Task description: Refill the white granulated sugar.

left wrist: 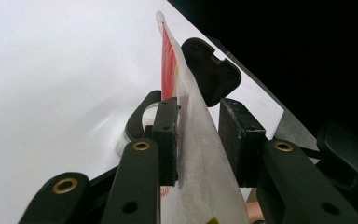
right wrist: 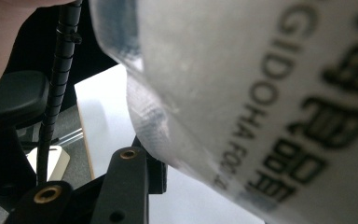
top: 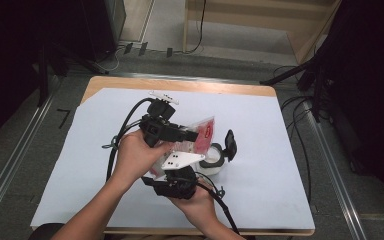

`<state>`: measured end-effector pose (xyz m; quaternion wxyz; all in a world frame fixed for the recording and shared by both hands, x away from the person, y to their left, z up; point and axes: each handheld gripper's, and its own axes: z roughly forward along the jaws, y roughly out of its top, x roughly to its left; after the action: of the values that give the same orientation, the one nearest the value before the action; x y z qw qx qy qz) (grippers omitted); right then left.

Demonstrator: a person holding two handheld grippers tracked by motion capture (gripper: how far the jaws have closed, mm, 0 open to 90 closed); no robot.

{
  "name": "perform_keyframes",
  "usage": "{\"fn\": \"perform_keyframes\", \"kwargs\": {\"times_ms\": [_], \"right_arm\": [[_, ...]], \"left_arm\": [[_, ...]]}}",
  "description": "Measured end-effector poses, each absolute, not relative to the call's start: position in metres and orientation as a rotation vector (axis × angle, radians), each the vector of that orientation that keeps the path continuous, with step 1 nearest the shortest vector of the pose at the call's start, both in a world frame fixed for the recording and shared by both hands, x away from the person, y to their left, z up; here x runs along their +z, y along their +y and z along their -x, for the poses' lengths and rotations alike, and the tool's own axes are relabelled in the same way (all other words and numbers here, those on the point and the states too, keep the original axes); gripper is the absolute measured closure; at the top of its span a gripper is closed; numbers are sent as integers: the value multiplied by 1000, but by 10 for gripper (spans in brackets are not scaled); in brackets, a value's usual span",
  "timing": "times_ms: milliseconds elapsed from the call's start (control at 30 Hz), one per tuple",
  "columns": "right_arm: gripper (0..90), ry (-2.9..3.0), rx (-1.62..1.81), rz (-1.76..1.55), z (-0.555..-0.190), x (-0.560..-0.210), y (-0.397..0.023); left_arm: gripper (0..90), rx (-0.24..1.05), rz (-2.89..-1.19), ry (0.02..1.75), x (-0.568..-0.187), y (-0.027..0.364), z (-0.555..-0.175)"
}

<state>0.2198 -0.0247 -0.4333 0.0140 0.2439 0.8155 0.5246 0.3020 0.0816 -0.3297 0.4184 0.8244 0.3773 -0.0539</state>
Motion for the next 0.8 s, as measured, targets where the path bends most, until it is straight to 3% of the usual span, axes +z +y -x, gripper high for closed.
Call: {"fn": "perform_keyframes", "kwargs": {"times_ms": [333,800], "right_arm": [[572,2542,1654,-751,-220,-433,-25],[550,2586,1566,-688,-216,-446,-18]], "left_arm": [[721,-129,-2092,929,-329,78,-304],[729,-160,-2140,958,-331,89,-301]]}}
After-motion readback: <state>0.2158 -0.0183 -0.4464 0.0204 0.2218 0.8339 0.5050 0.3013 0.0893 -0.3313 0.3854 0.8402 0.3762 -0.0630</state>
